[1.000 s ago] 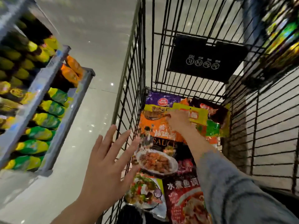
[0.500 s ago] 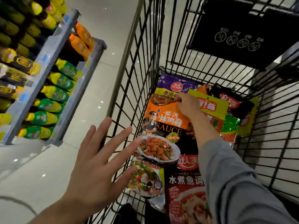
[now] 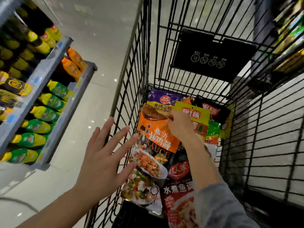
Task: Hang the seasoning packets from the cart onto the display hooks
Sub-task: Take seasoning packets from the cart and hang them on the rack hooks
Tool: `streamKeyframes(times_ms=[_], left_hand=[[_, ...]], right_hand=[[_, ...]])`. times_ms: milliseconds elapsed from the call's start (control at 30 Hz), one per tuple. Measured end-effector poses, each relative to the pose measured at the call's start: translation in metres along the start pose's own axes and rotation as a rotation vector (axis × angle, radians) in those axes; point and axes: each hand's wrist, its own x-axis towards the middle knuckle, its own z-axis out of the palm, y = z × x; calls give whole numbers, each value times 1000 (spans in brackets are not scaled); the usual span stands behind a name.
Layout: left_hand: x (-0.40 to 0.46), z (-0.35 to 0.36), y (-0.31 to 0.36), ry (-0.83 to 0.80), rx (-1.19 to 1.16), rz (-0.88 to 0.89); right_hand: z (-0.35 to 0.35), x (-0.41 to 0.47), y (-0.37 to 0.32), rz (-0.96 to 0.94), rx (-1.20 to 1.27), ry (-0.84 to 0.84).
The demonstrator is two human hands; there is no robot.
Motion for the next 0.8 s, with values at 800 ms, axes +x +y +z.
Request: streamKeyframes(times_ms=[800], left_hand=[[-44,-35,36,8,-212,148]], right_hand=[[-31,-251,-21,-313,129,259]])
